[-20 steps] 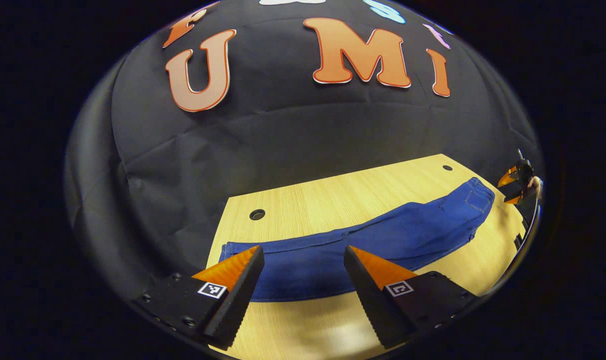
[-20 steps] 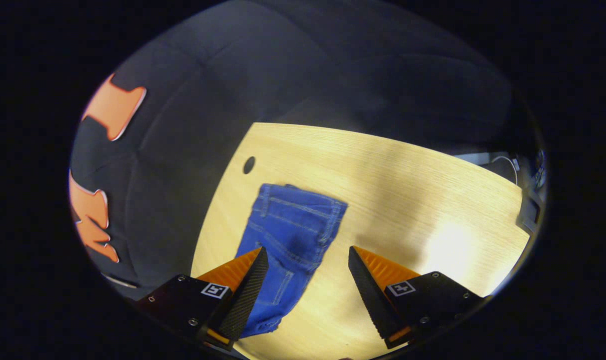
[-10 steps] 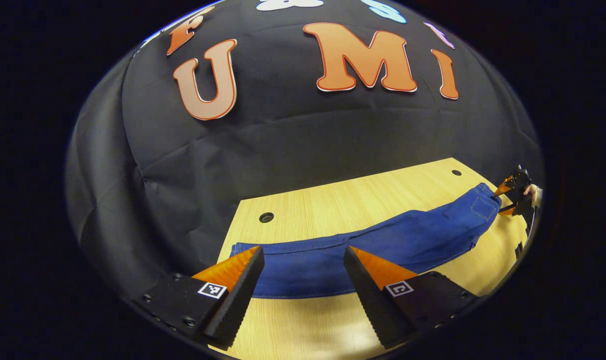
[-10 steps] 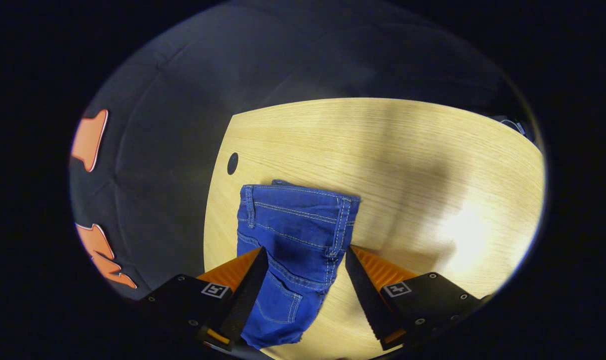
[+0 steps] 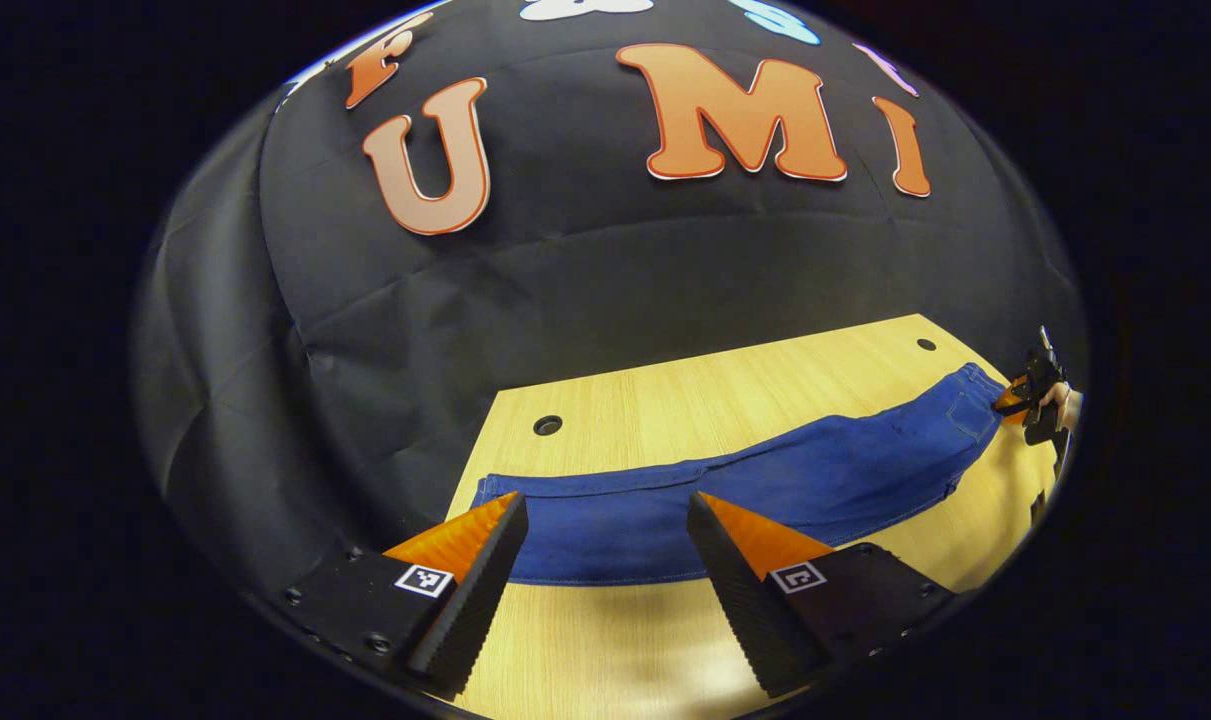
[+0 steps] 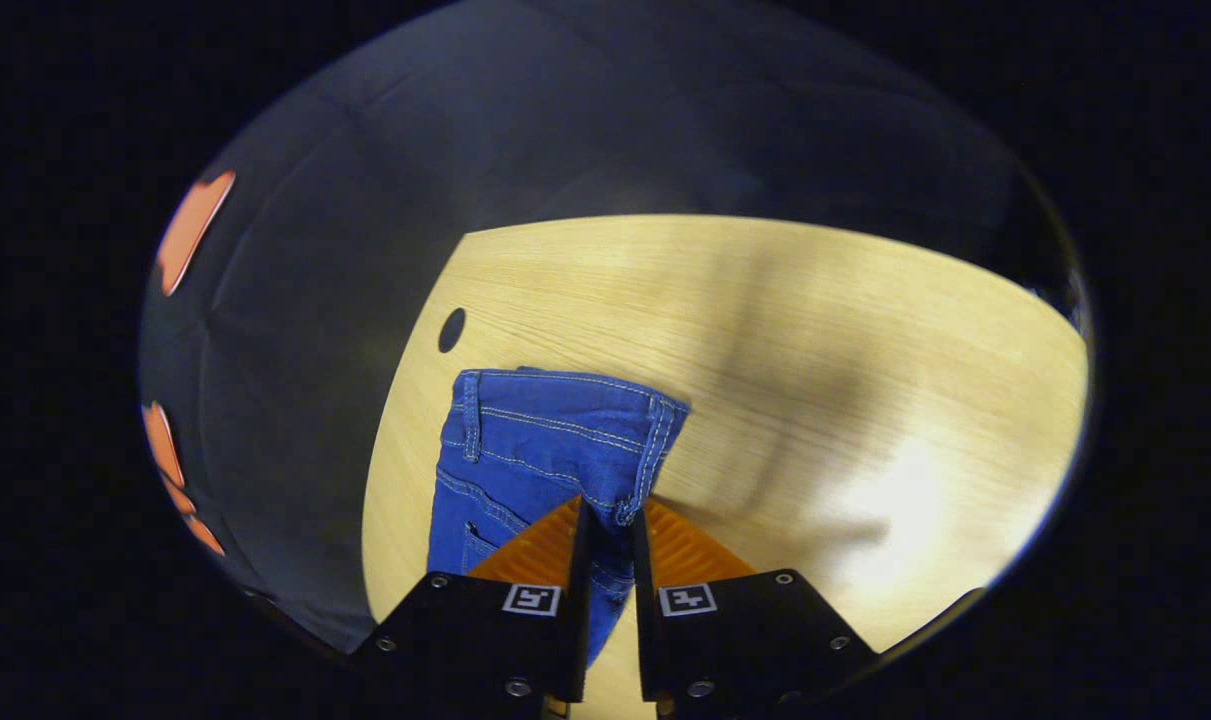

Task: Grasp the waist and the cuffs of the jeans and fold them to make the two legs overlap; first hold the waist and fold one-third of the jeans toward the cuffs, then hold the cuffs and fold the remaining one-third in the same direction to finish folding.

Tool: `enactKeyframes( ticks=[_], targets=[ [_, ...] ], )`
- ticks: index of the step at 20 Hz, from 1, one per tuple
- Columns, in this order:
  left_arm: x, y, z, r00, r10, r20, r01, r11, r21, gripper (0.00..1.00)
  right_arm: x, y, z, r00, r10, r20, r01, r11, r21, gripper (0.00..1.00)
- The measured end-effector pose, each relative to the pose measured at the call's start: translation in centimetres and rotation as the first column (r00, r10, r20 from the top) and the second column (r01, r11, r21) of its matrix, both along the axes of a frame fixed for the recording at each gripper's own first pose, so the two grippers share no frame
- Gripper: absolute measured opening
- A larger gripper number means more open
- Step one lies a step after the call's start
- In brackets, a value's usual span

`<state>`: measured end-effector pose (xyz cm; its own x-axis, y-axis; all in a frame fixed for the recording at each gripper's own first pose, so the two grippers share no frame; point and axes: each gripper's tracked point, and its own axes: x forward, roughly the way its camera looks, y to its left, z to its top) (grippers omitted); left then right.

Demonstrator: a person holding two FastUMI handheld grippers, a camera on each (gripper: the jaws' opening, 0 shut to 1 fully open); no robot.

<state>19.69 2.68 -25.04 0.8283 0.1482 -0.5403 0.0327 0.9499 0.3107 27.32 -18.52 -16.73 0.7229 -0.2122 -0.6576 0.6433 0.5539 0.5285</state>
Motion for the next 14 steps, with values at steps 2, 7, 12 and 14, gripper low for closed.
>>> enactKeyframes(
  ticks=[2, 7, 12, 14],
  targets=[
    [-0.2, 1.2, 0.5, 1.0, 0.006, 0.007, -0.007, 1.0, 0.007, 0.99, -0.1, 0.1, 0.8, 1.0, -0.027, 0.008, 0.026, 1.0, 0.011, 0.12],
    [-0.6, 5.3, 2.0, 0.999, 0.016, 0.038, -0.015, 1.0, -0.025, 0.99, -0.3, 2.5, 6.7, 0.992, 0.021, 0.124, -0.002, 0.989, -0.15, 0.11],
    [-0.6, 11.2, 2.4, 0.998, 0.02, 0.063, -0.015, 0.997, -0.077, 1.0, -1.2, 8.9, 13.9, 0.975, 0.139, 0.174, -0.055, 0.909, -0.414, 0.12],
    [-0.9, 13.1, 2.3, 0.998, 0.012, 0.065, -0.004, 0.993, -0.118, 0.99, -2.0, 13.1, 16.9, 0.966, 0.187, 0.18, -0.074, 0.864, -0.497, 0.11]
  ],
)
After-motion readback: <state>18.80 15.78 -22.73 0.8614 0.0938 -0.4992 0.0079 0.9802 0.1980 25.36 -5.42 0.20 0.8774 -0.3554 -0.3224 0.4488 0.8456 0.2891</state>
